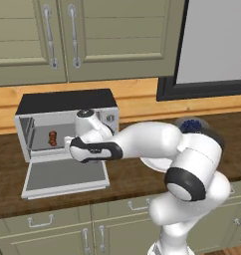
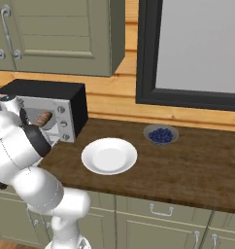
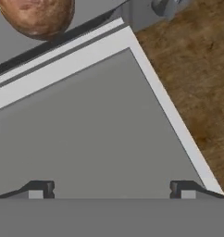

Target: Pick up the kebab skewer and baguette bread, and place them inside the toaster oven. Close the toaster oven door and start by setting the timer.

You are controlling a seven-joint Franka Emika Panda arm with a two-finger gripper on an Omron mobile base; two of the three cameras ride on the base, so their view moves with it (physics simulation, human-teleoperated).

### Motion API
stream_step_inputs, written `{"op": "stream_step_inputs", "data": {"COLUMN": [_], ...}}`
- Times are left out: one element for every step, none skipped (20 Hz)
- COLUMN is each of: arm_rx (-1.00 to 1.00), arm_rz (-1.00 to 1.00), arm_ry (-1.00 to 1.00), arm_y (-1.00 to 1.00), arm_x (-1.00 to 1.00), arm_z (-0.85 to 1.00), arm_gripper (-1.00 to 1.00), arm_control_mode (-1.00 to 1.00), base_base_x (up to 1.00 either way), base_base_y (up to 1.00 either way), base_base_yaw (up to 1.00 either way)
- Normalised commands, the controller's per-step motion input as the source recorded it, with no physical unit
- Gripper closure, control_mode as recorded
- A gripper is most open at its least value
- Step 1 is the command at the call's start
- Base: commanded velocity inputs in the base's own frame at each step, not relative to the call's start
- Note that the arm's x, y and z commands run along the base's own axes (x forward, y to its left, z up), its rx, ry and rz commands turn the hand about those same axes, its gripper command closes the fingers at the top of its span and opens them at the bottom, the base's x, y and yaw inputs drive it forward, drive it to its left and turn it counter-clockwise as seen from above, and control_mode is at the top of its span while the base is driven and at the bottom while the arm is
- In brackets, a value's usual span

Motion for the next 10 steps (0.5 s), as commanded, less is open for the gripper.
{"op": "stream_step_inputs", "data": {"arm_rx": [0.01,0.0,0.0,0.01,0.01,0.0,0.0,0.0,0.0,0.0], "arm_rz": [-0.23,-0.22,-0.2,-0.19,-0.18,-0.18,-0.18,-0.19,-0.19,-0.19], "arm_ry": [0.0,0.0,0.0,0.0,0.0,0.0,0.0,-0.01,-0.01,0.0], "arm_y": [0.1,0.21,0.21,0.24,0.24,0.18,0.15,0.08,0.05,0.0], "arm_x": [0.4,0.38,0.45,0.46,0.46,0.49,0.47,0.49,0.51,0.53], "arm_z": [-0.26,-0.29,-0.26,-0.27,-0.34,-0.35,-0.26,-0.11,-0.06,-0.05], "arm_gripper": [-1.0,-1.0,-1.0,-1.0,-1.0,-1.0,-1.0,-1.0,-1.0,-1.0], "arm_control_mode": [-1.0,-1.0,-1.0,-1.0,-1.0,-1.0,-1.0,-1.0,-1.0,-1.0], "base_base_x": [0.0,0.0,0.0,0.0,0.0,0.0,0.0,0.0,0.0,0.0], "base_base_y": [0.0,0.0,0.0,0.0,0.0,0.0,0.0,0.0,0.0,0.0], "base_base_yaw": [0.0,0.0,0.0,0.0,0.0,0.0,0.0,0.0,0.0,0.0]}}
